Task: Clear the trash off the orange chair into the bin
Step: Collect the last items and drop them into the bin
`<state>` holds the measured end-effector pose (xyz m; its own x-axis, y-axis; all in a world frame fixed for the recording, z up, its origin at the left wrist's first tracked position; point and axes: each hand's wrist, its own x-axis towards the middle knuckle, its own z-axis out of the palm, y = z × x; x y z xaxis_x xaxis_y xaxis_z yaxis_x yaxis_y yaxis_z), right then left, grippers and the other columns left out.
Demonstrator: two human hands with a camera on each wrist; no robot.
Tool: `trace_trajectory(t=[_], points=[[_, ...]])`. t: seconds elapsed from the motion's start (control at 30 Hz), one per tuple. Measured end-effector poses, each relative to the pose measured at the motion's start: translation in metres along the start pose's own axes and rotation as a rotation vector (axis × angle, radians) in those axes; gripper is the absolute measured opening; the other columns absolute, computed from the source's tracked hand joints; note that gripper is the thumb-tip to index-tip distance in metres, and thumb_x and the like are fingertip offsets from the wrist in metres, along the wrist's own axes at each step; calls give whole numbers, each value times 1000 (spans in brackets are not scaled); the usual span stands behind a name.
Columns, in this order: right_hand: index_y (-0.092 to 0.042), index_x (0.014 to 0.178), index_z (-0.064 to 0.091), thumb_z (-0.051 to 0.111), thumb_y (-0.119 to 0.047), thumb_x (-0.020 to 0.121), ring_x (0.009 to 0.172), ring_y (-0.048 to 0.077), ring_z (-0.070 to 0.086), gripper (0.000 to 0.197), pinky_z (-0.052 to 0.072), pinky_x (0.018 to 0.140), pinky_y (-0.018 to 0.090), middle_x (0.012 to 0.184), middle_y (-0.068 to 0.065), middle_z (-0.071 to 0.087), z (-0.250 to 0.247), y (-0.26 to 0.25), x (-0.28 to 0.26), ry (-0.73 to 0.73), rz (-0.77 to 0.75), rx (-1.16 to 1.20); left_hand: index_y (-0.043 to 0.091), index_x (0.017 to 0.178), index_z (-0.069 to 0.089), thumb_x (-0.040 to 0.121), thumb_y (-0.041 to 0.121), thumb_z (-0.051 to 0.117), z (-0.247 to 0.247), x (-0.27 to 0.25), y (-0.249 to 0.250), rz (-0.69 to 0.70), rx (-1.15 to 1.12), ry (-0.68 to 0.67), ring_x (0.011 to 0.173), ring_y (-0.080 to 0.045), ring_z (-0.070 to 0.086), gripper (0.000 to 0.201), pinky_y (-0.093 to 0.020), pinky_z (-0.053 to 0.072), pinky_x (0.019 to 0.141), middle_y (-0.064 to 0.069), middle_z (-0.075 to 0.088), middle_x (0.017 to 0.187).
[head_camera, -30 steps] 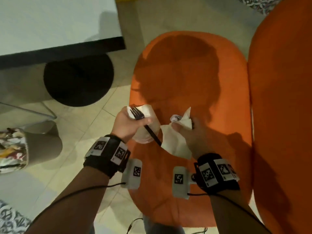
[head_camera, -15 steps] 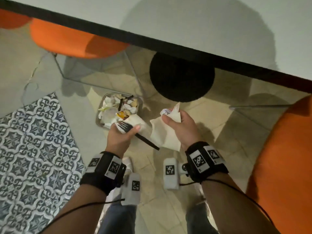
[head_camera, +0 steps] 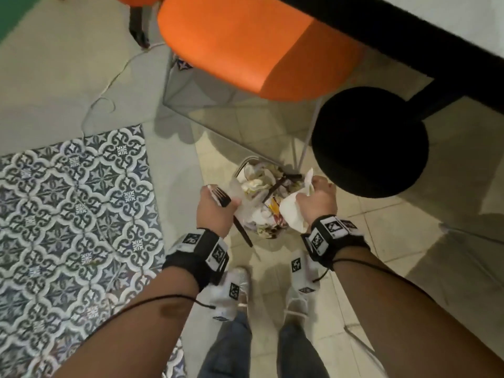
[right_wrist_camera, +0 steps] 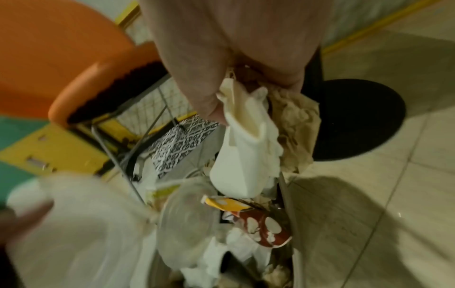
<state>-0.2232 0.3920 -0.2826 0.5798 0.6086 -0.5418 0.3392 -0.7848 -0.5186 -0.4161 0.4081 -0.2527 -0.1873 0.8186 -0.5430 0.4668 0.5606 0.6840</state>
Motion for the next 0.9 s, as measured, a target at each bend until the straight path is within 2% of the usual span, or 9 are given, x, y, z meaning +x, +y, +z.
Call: trace_trajectory(t=[0.07, 0.13, 0.23, 0.3, 0.43, 0.53, 0.67, 0.8, 0.9], points=[[-17, 125, 52, 60, -9, 82, 114, 34, 51, 44, 42, 98, 36, 132, 13, 41, 12, -3, 14, 55, -122, -163, 14, 113, 46, 77, 16, 74, 16, 1, -7, 121, 15, -137, 89, -17, 55, 46, -20, 36, 68, 0, 57, 99], [-16, 124, 53, 62, -5, 80, 113, 32, 52, 47, 43, 97, 35, 131, 13, 41, 26, -6, 26, 77, -221, -232, 24, 110, 44, 76, 19, 74, 31, 5, -13, 205, 11, -200, 93, -18, 57, 46, -26, 41, 73, 1, 60, 103], [-18, 131, 49, 65, -5, 78, 119, 30, 50, 56, 43, 101, 41, 138, 11, 37, 50, -5, 39, 68, -280, -291, 33, 107, 39, 76, 25, 72, 44, 16, -19, 251, -30, -153, 95, -21, 59, 46, -36, 48, 80, 2, 60, 100], [-21, 136, 43, 64, -10, 81, 126, 29, 44, 60, 41, 104, 44, 145, 10, 31, 64, 1, 40, 48, -311, -328, 34, 107, 38, 76, 26, 71, 48, 24, -27, 253, -63, -102, 91, -20, 59, 46, -37, 48, 80, 6, 57, 93], [-14, 143, 33, 53, -20, 93, 140, 26, 24, 55, 28, 110, 35, 154, 11, 20, 83, 17, 34, -53, -414, -375, 29, 113, 39, 77, 21, 71, 51, 42, -45, 210, -132, -37, 85, -14, 59, 49, -35, 51, 80, 7, 56, 93], [-6, 144, 29, 50, -20, 95, 141, 28, 25, 55, 27, 111, 33, 154, 14, 18, 90, 30, 41, -157, -463, -414, 27, 116, 39, 79, 19, 70, 51, 52, -55, 225, -140, -7, 83, -8, 58, 50, -28, 49, 79, 13, 55, 92], [-4, 143, 31, 50, -18, 95, 140, 29, 24, 54, 17, 111, 29, 153, 16, 20, 95, 35, 57, -214, -465, -503, 41, 105, 35, 77, 20, 71, 54, 57, -59, 241, -184, 32, 73, -5, 58, 49, -29, 51, 72, 14, 56, 80], [-9, 140, 36, 53, -19, 91, 136, 31, 30, 53, 23, 112, 40, 150, 14, 24, 105, 36, 67, -218, -462, -611, 47, 95, 38, 75, 16, 74, 58, 49, -53, 331, -200, 26, 66, 2, 55, 52, -22, 49, 68, 18, 54, 78], [-11, 145, 30, 56, -19, 88, 140, 31, 23, 62, 18, 116, 41, 152, 14, 20, 108, 41, 67, -264, -460, -630, 38, 101, 42, 74, 19, 76, 55, 39, -50, 477, -190, 100, 79, 0, 52, 48, -17, 47, 76, 24, 50, 92]])
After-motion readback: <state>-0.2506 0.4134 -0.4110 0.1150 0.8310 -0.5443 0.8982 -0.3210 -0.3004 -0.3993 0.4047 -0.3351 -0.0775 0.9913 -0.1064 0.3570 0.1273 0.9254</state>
